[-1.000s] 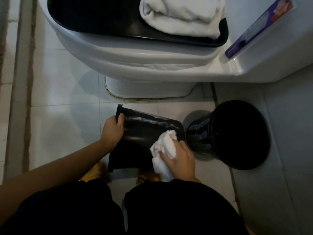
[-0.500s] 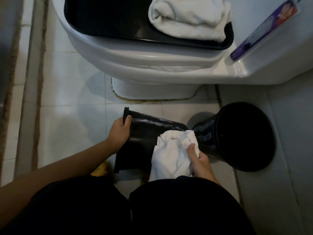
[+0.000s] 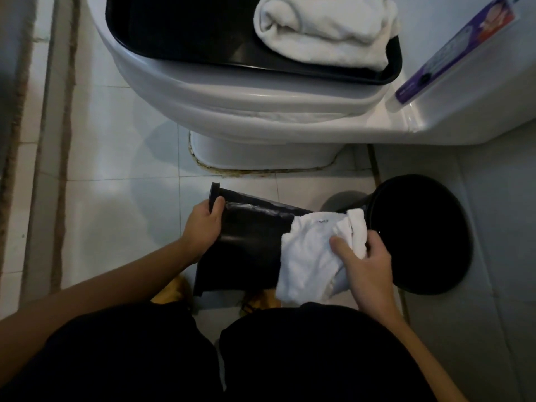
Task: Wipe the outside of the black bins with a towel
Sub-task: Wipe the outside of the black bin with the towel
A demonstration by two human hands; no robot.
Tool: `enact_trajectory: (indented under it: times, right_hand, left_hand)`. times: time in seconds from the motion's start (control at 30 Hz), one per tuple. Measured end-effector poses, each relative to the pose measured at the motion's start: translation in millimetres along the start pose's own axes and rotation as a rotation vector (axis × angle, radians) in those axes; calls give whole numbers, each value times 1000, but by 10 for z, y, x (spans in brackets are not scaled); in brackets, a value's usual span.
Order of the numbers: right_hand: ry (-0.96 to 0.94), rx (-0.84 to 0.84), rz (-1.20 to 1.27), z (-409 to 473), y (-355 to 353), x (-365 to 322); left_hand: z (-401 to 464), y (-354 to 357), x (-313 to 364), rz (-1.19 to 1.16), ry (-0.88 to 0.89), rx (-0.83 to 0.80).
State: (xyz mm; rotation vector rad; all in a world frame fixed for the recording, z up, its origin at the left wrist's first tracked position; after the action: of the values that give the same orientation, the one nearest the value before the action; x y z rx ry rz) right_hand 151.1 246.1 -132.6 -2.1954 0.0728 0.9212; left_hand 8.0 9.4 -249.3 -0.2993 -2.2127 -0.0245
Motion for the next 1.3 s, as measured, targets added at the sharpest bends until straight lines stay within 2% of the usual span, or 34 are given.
enact_trajectory:
  times: [0.1, 0.2, 0.27, 0.37, 0.47, 0.63, 0.7, 0.77, 0.8, 0.9, 0.93, 1.07, 1.13, 1.23, 1.3]
  right_hand:
    - [-178, 130, -380, -109, -84, -315]
    - [-244, 204, -748, -147, 88, -511]
    - [-227, 128, -768, -109, 380, -460]
    - [-196, -114, -555, -24, 865, -275]
    - [-306, -271, -513, -31, 1081, -189]
    - [-634, -464, -698, -62, 1085, -113]
    - [-773, -447, -832, 48, 1002, -151]
    - [-902, -356, -995, 169, 960, -220]
    - [-907, -360, -1023, 215, 973, -233]
    - [-809, -597, -990, 196, 1182, -141]
    - [-829, -611, -1028, 154, 1252, -89]
    - [-1013, -361, -1165, 19, 1277, 32]
    - [-1065, -309, -1178, -16, 1230, 100]
    - [-1138, -281, -1129, -54, 1182, 214]
    - [-1106, -242, -1015, -55, 1114, 229]
  left_hand:
    - [-12, 3, 16, 6, 15, 10]
    - [-17, 1, 22, -1, 19, 7]
    - [-18, 5, 22, -7, 13, 2]
    - [-28, -21, -12, 5, 28, 18]
    - [-41, -22, -50, -31, 32, 23]
    - [5, -19, -1, -9, 25, 55]
    - [-10, -17, -19, 0, 19, 57]
    - [-36, -20, -35, -5, 19, 59]
    - [-45, -20, -44, -18, 12, 55]
    - [-114, -29, -83, -75, -16, 38]
    - [-138, -45, -111, -86, -34, 45]
    - [-143, -73, -136, -147, -177, 71]
    - [-80, -32, -68, -200, -236, 55]
    - [-7, 3, -27, -112, -182, 58]
    - [-53, -20, -49, -74, -108, 75]
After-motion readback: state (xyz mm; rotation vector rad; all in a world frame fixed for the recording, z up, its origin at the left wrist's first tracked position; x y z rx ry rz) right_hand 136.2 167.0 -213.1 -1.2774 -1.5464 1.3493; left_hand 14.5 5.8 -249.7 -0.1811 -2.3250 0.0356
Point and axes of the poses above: each hand's wrist, its own z-axis towards the middle knuckle, its own y-axis out of the palm, x = y × z, the point moved 4 cm from there along z, towards the middle knuckle, and after that the axes turned 11 degrees about -z, right-handed, at the moved point
